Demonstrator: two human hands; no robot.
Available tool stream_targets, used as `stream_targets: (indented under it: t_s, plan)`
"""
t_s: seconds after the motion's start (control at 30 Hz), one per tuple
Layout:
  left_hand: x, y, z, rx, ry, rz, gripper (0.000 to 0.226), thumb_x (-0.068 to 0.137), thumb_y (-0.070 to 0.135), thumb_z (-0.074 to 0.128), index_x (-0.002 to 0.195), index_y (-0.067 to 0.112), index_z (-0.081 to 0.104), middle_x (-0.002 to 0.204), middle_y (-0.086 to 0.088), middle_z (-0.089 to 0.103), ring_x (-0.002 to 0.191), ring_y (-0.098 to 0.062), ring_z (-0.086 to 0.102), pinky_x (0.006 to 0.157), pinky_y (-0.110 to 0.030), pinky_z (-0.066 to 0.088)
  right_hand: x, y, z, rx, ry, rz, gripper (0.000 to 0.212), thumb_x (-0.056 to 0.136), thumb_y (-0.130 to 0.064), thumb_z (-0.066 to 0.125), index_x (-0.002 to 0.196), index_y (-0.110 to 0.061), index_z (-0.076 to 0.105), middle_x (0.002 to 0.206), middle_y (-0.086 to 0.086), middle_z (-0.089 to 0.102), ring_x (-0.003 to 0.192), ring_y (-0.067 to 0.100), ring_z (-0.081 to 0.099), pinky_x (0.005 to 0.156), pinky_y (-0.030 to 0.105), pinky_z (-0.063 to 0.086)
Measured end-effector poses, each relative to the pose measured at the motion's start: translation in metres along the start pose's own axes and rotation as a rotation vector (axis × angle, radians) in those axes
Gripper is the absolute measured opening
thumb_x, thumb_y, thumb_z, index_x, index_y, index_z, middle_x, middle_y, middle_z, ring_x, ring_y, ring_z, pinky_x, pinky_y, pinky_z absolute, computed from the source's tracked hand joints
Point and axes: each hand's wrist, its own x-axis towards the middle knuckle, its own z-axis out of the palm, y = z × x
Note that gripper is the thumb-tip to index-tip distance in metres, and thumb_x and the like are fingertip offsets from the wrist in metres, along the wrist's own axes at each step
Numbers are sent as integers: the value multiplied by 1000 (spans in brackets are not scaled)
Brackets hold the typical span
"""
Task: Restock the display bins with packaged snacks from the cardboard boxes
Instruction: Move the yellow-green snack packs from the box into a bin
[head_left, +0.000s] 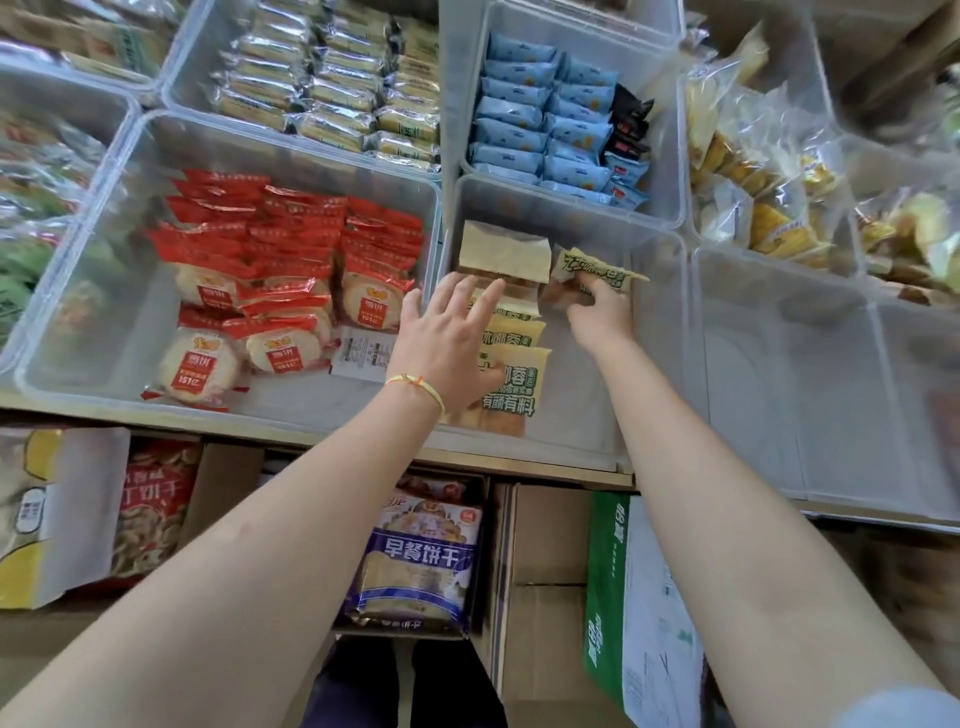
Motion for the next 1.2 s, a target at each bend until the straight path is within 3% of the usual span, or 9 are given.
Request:
stream_targets:
  t_s: [0.17,0.3,0.4,0.5,0.7,0.8,0.9,1.03,1.2]
  plan:
    - [-4,-4,-7,-82,-9,4,87,79,59,58,153,29,22,159,1,27,149,-21,16,115,-56,22,-33,-15,-20,58,-50,-80,47,90,-6,48,131,-24,63,134,3,60,120,23,56,99,29,45]
    - [-21,6,-16,-247,97,-8,69,82,50,56,144,24,41,153,-3,36,146,-25,24,116,-57,19,-94,-31,-69,193,2,-153,27,93,-11,50,96,-31,68,103,-5,67,97,19,64,90,39,56]
    - [-36,50,-30,-445,187,0,55,81,42,50,128,15,58,132,-8,54,125,-30,46,102,-41,34,-154,-23,-110,273,78,-190,26,97,-12,48,92,-26,69,93,0,70,80,14,71,72,37,57]
    - [-51,111,-42,-594,106,60,29,87,24,59,113,12,66,108,-6,63,100,-23,58,86,-33,45,-207,5,-145,339,200,-166,24,99,-11,47,99,-18,70,86,2,70,67,14,69,54,24,50]
    - [-108,224,-54,-619,88,291,22,83,33,50,71,20,63,66,8,56,67,-18,54,62,-32,46,-275,107,-194,455,483,44,25,95,-7,45,95,-20,67,76,-2,67,58,14,61,55,26,48]
    - [-133,265,-43,-573,-9,312,25,85,33,52,77,17,68,73,3,66,74,-21,60,66,-35,51,-291,165,-206,307,433,147,25,94,-12,47,95,-24,68,87,-4,69,79,17,66,68,33,52]
    - [-149,300,-22,-383,-234,322,18,91,30,54,90,21,70,86,0,68,82,-24,63,70,-35,52,-305,219,-215,89,344,200,21,97,-13,49,105,-15,68,105,2,65,95,19,58,73,27,40]
    - [-167,335,22,-237,-515,301,33,95,40,54,119,22,64,116,-4,61,109,-23,59,92,-31,46,-315,270,-214,-138,296,253,27,98,-14,50,122,-8,61,123,12,56,118,26,46,92,35,41]
    - [-187,360,55,-278,-591,177,55,94,33,58,145,20,42,138,-8,50,125,-26,51,101,-29,37,-323,299,-216,-222,201,203,20,95,-18,59,111,-7,58,110,7,62,107,28,58,87,40,51]
